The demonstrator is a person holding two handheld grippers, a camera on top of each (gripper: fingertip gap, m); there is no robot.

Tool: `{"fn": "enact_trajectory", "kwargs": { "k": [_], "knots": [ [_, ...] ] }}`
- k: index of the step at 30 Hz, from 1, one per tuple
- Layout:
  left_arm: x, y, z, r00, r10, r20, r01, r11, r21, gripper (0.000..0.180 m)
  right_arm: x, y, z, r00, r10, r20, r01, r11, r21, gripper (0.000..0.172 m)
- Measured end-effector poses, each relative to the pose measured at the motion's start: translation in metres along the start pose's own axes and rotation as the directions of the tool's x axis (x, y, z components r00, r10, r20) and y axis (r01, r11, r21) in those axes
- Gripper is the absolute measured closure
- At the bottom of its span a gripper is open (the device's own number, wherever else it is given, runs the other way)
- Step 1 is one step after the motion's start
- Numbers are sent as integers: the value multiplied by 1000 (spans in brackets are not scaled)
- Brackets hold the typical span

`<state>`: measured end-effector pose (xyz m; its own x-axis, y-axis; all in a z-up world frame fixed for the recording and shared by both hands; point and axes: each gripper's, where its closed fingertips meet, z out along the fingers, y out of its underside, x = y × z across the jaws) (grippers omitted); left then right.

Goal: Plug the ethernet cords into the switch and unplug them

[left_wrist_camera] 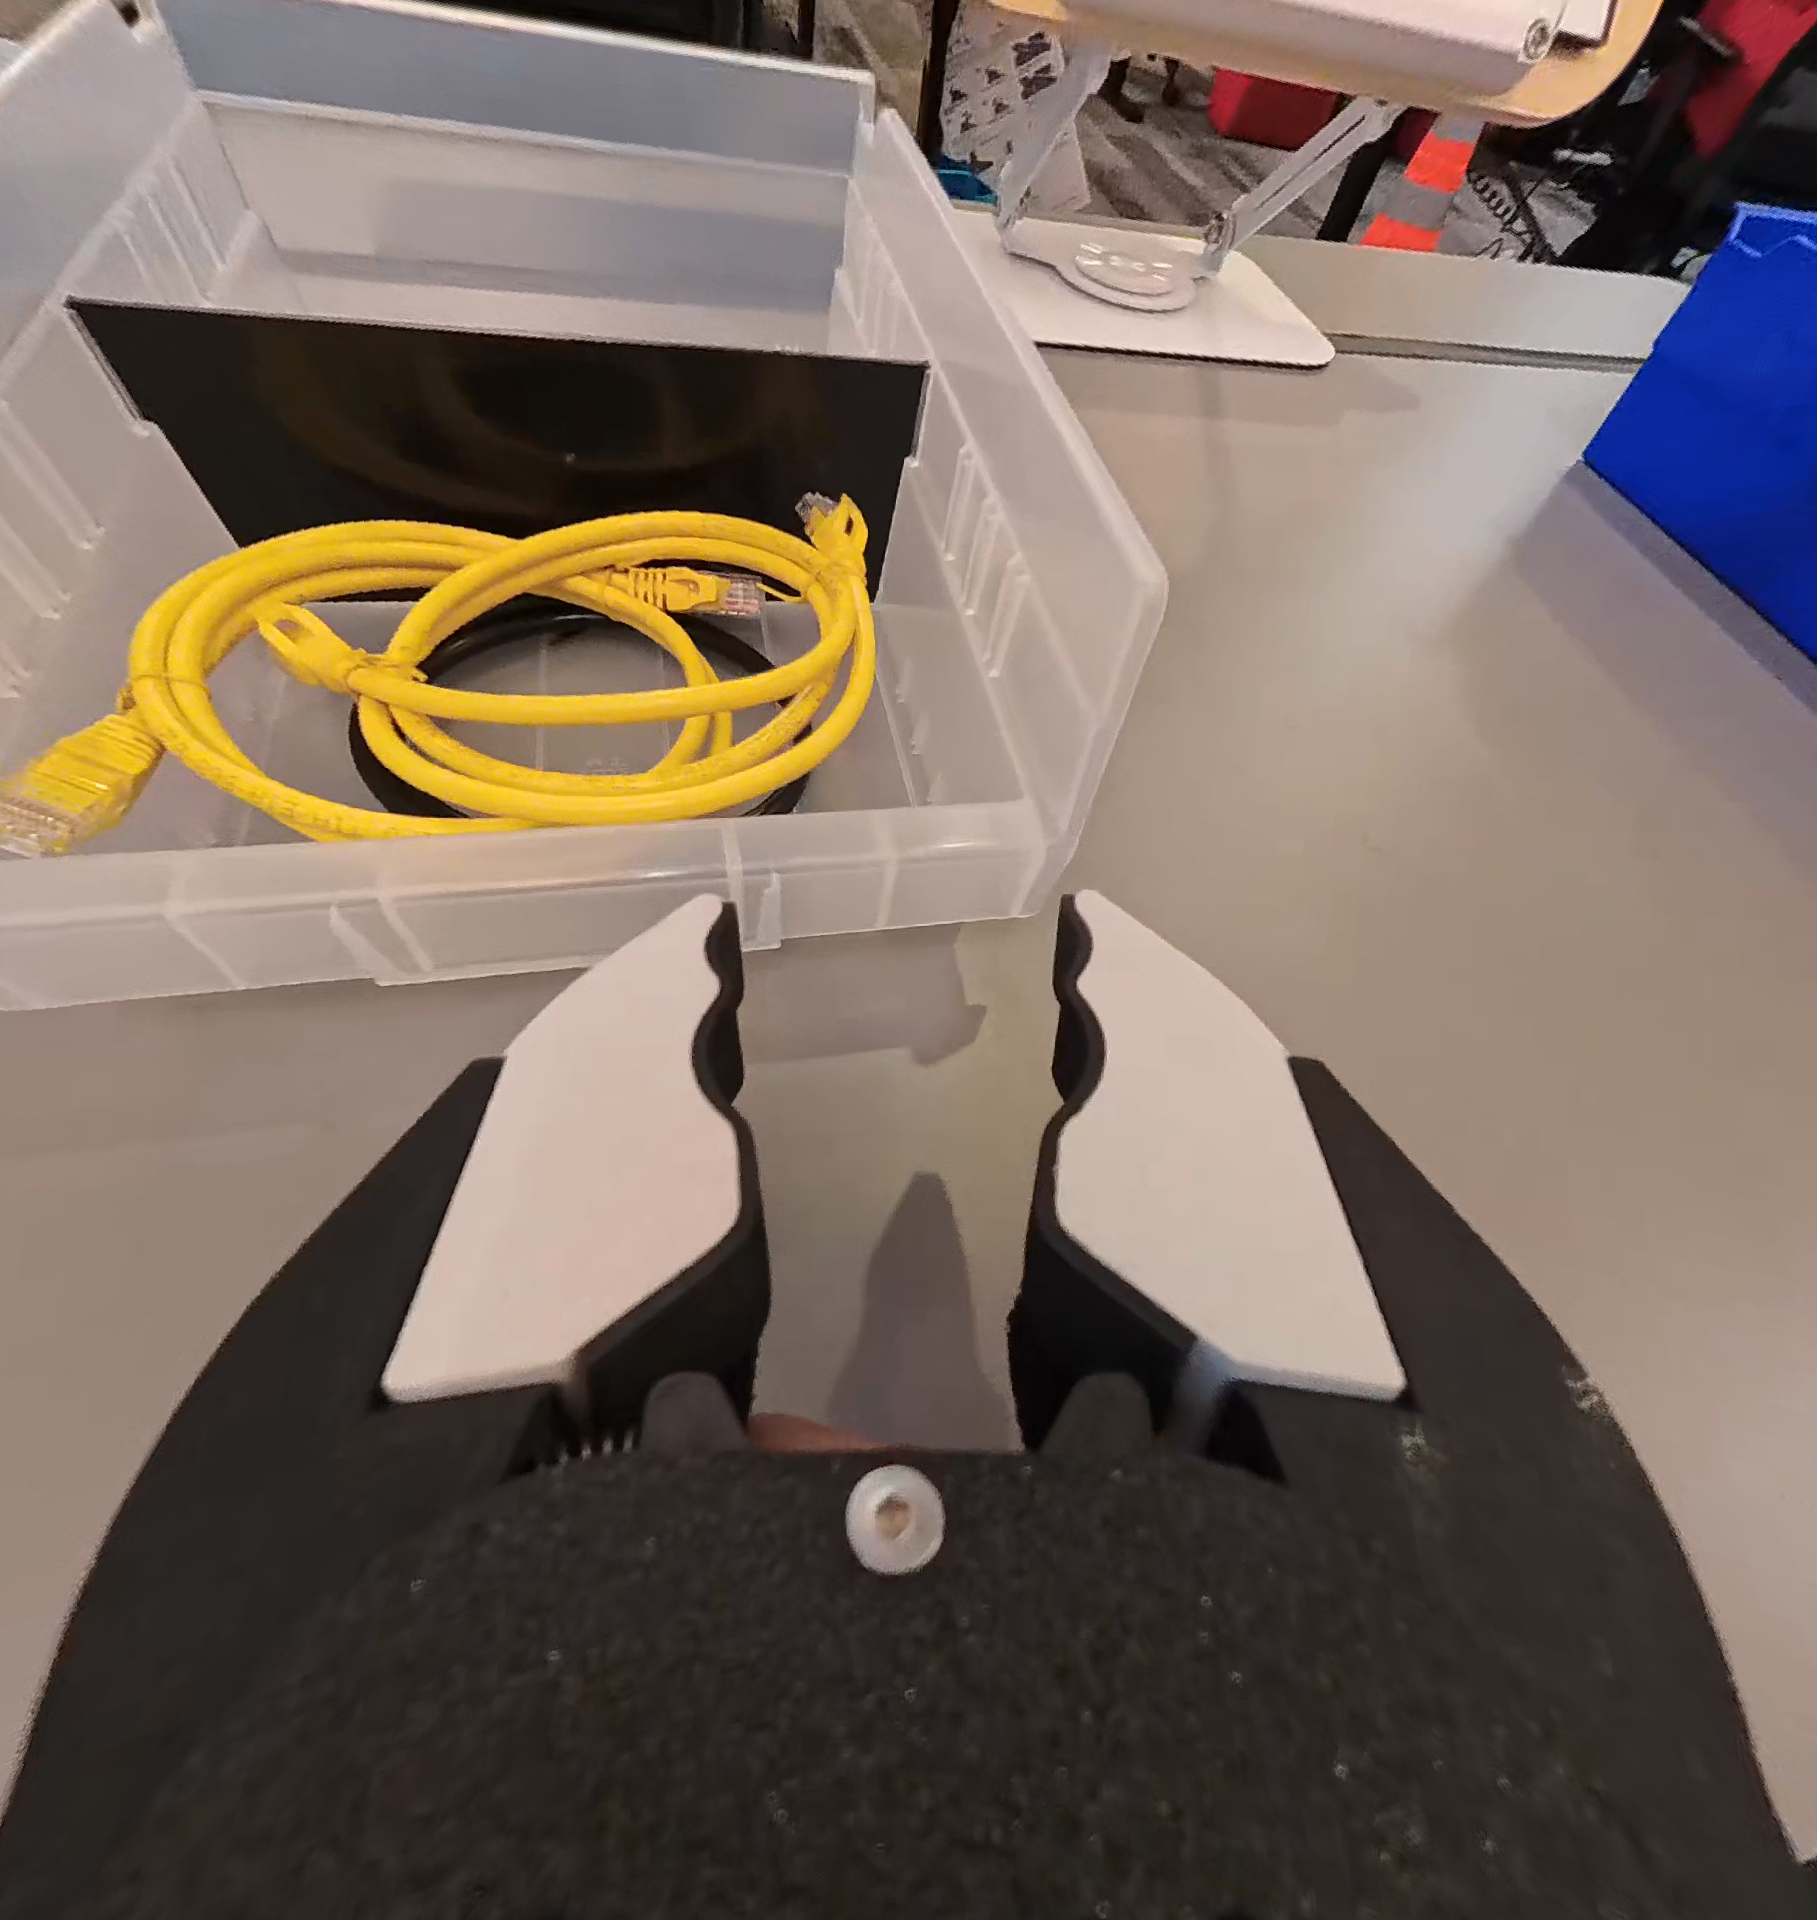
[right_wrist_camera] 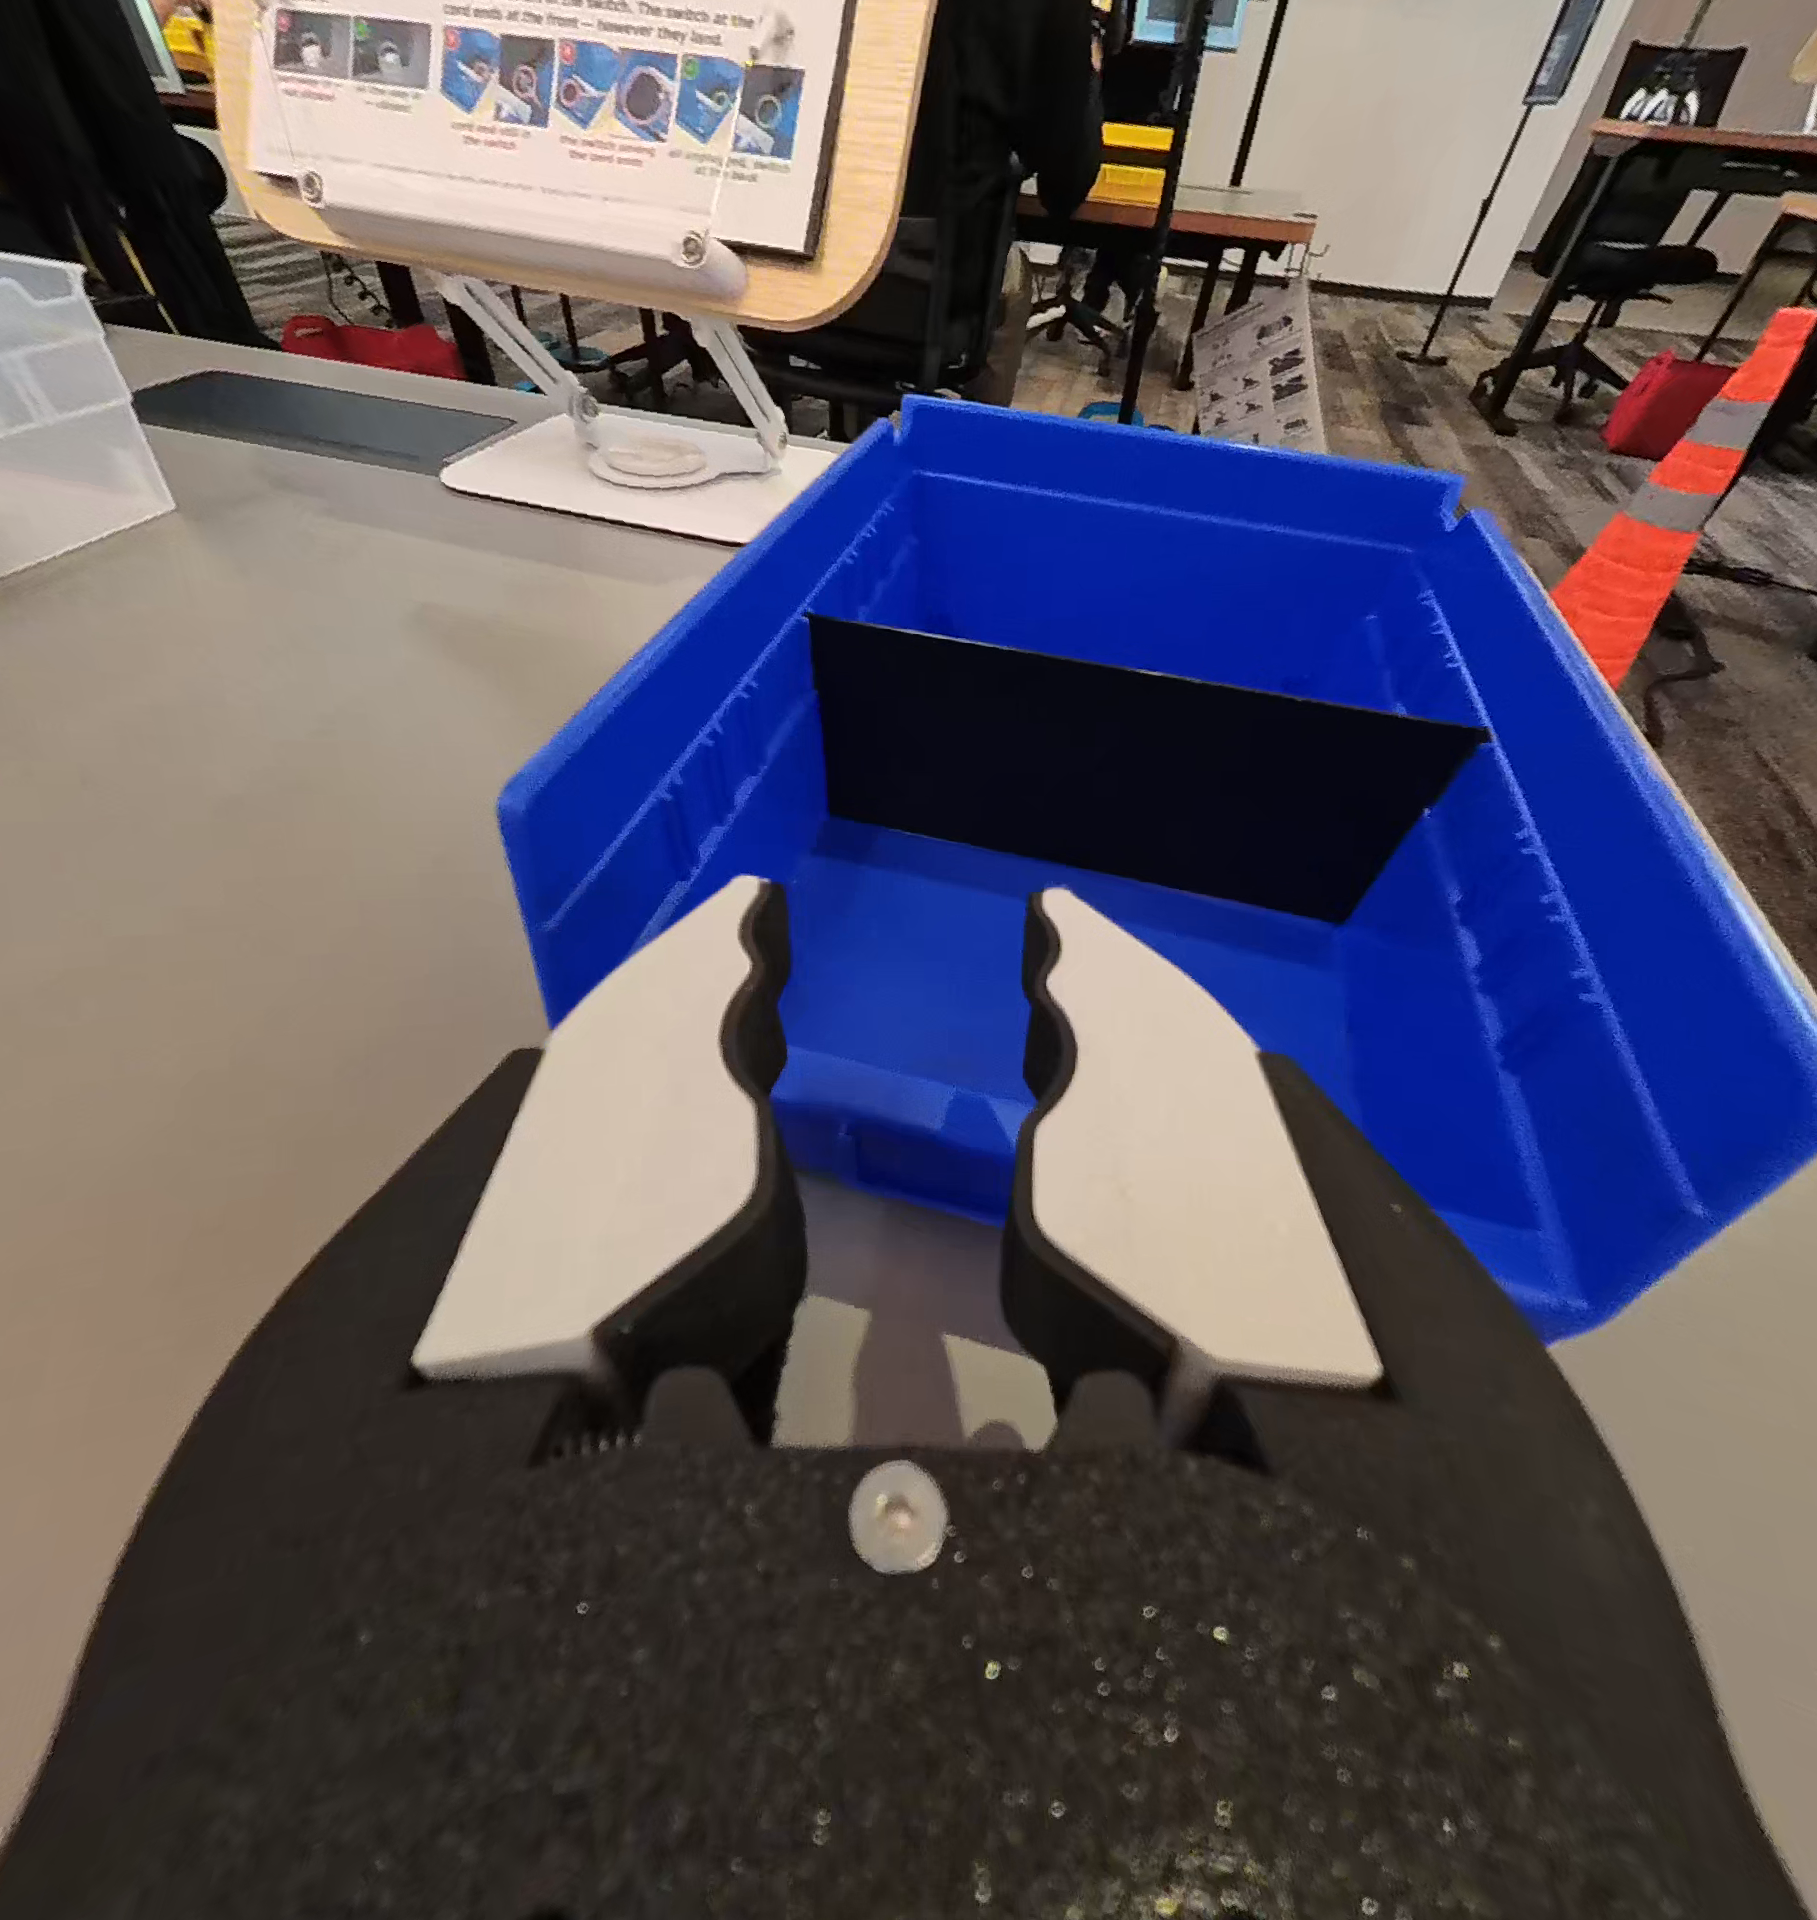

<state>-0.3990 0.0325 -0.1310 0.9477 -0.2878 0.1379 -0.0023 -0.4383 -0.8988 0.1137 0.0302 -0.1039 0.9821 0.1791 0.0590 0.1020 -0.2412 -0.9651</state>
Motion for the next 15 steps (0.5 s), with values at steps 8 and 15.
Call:
{"fn": "enact_trajectory", "kwargs": {
  "k": [8,15],
  "knots": [
    [3,-5,-1,999,-44,-32,44,999,-1,125,-8,4,3,998,45,54,-44,999,-19,129],
    [-12,-111,26,999,1,-46,-10,984,-179,106,-8,4,6,998,24,56,-23,1000,-21,129]
  ]
}}
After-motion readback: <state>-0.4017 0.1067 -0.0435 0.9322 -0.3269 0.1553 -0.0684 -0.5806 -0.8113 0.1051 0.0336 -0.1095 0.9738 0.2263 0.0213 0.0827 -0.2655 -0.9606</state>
